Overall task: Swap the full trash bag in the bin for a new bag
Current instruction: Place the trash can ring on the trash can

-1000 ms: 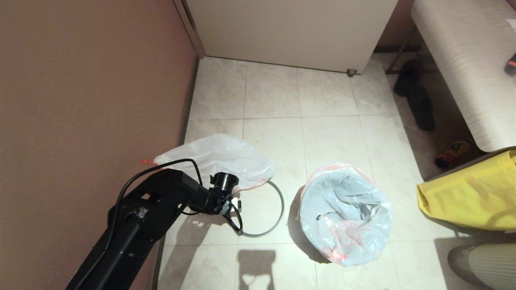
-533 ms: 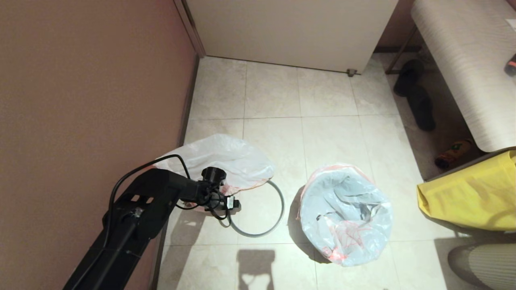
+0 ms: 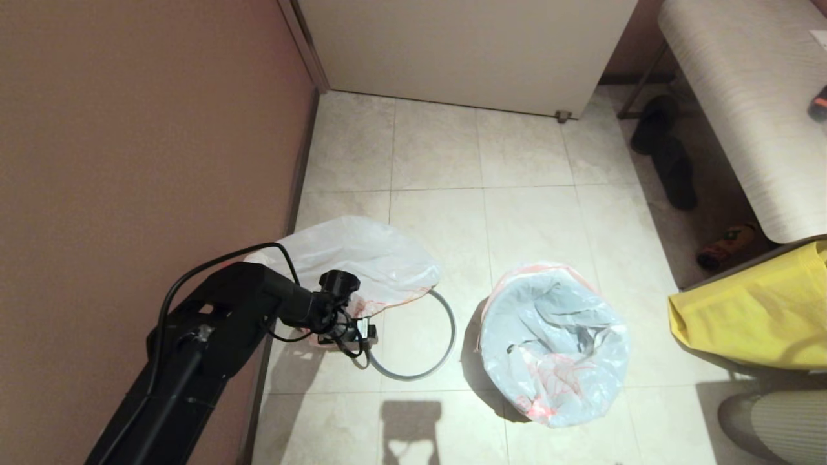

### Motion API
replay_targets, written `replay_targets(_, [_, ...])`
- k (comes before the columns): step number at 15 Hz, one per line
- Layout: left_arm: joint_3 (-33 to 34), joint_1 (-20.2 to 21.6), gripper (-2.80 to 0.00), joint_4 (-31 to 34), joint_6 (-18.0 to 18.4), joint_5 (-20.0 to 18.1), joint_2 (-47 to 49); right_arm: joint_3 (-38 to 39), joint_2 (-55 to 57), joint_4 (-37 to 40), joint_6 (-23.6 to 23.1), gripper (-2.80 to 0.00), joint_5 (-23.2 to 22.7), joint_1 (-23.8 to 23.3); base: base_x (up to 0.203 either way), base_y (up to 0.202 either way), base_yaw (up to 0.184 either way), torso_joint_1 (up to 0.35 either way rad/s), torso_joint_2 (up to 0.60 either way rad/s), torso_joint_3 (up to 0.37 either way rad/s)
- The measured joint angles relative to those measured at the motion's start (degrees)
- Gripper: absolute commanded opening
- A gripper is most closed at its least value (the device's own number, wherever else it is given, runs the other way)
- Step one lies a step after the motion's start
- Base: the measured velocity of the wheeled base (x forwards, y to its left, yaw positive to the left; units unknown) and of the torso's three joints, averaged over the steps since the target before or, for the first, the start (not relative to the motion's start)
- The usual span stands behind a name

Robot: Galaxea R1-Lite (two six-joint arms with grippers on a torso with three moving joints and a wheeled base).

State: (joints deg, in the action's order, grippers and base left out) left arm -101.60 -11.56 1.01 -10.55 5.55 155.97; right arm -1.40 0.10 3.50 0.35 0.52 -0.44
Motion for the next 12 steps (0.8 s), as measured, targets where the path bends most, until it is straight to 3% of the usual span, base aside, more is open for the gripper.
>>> replay_targets(5, [13.11, -0.38, 0.0, -12.93, -2.94, 8.53, -6.37, 0.0, 0.0, -0.02, 0.0, -2.8, 0.0, 0.0, 0.0, 0.0, 0.0, 0.0, 0.0, 0.0])
replay_targets(8, [17.28, -3.24, 0.0, -12.56, -5.37, 11.9, -9.37, 0.0, 0.0, -0.01, 0.01, -2.8, 0.01, 0.0, 0.0, 0.0, 0.0, 0.0, 0.0, 0.0])
replay_targets(12, [16.23, -7.21, 0.0, -4.16, -7.28, 12.69, -9.78, 0.0, 0.0, 0.0, 0.0, -2.8, 0.0, 0.0, 0.0, 0.0, 0.0, 0.0, 0.0, 0.0])
